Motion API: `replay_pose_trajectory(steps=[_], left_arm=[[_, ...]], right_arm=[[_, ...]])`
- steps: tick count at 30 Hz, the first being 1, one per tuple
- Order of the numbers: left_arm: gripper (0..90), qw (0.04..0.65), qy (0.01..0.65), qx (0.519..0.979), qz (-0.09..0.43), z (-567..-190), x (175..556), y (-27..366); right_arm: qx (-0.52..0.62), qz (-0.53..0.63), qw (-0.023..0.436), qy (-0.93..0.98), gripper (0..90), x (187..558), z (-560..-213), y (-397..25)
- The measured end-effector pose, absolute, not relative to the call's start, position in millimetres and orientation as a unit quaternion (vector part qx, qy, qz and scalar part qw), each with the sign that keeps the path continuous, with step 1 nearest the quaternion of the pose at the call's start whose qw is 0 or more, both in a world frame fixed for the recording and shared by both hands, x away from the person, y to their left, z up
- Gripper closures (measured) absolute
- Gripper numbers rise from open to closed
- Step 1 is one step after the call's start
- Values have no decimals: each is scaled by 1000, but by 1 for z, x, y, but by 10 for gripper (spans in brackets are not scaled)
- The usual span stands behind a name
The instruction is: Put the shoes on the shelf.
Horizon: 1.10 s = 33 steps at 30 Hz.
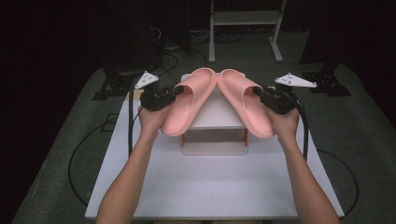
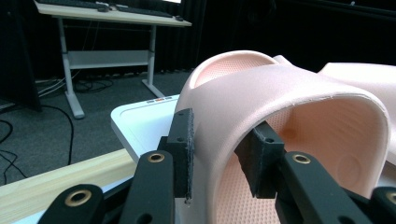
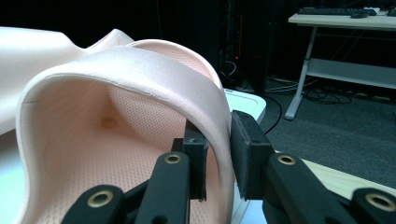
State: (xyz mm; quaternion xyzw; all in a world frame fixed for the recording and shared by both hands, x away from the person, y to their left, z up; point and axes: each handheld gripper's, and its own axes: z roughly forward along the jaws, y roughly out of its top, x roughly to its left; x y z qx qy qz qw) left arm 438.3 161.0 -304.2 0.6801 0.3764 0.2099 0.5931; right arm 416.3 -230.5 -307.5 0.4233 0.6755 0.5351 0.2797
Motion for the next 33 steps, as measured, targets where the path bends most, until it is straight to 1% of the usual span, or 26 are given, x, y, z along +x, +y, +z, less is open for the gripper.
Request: replay_pose_trajectory(steps=[16,33], left_arm=[[618,598,396,667,204,-306,446,159],[575,600,408,662,190,-306,451,151]], right_arm=[[435,534,277,670,726,426,-304,-216],[453,533,270,661,710,429,-304,-213]])
